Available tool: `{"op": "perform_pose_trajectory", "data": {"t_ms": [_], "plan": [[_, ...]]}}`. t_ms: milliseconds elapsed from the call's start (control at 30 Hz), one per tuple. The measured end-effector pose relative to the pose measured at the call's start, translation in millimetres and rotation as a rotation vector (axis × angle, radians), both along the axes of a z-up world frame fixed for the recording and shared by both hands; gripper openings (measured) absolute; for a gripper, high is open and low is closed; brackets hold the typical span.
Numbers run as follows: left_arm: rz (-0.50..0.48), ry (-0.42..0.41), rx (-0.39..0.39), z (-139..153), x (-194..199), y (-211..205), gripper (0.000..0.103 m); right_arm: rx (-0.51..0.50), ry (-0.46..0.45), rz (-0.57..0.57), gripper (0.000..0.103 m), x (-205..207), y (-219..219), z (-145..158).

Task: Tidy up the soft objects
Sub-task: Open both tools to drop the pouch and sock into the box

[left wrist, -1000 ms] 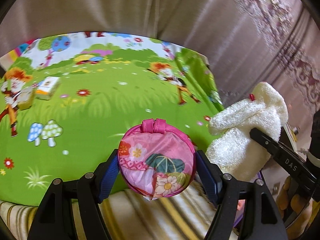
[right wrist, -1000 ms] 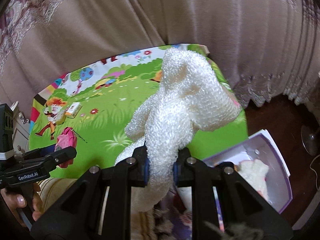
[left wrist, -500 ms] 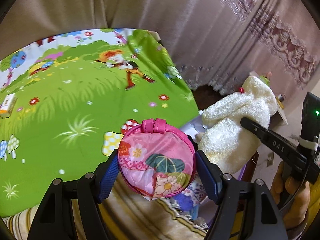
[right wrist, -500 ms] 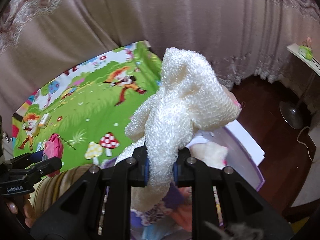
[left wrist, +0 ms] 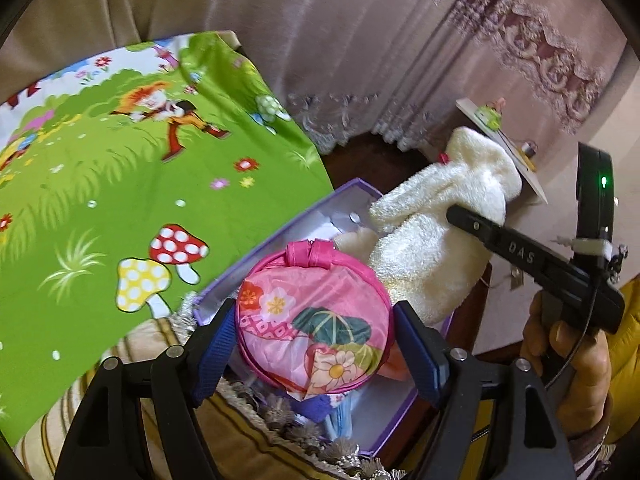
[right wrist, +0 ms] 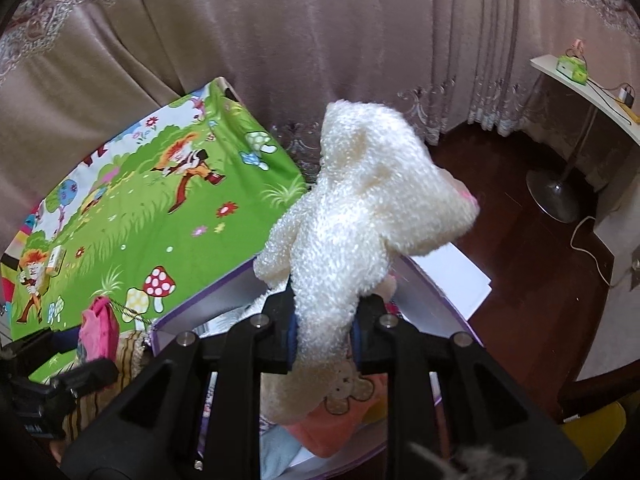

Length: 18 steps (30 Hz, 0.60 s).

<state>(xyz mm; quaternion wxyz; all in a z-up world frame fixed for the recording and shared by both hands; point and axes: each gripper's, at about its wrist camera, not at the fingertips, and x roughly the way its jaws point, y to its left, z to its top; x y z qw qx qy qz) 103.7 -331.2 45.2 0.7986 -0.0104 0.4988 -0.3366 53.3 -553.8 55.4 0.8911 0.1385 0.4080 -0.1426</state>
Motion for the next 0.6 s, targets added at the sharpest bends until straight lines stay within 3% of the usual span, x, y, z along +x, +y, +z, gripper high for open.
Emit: {"op": "perform_pose_trajectory", "data": {"t_ms": [67, 233, 600], "plan": [[-0.012, 0.007, 0.006, -2.9, -0.9, -3.1, 0.084, -0.006, 0.013, -0.01, 0.036, -0.2, -3.0, -2.6], [-0.015, 0.008, 0.008, -1.7, -2.7, -2.5, 0.084, -0.012, 0.014, -0.02, 0.054, -2.6, -3.2, -2.9], [0.043, -0.01, -0.007, 10.0, 9.3, 27.6, 0.084, -0.061, -0.012, 0.023, 0.062, 4.5, 23.8, 13.2]]}}
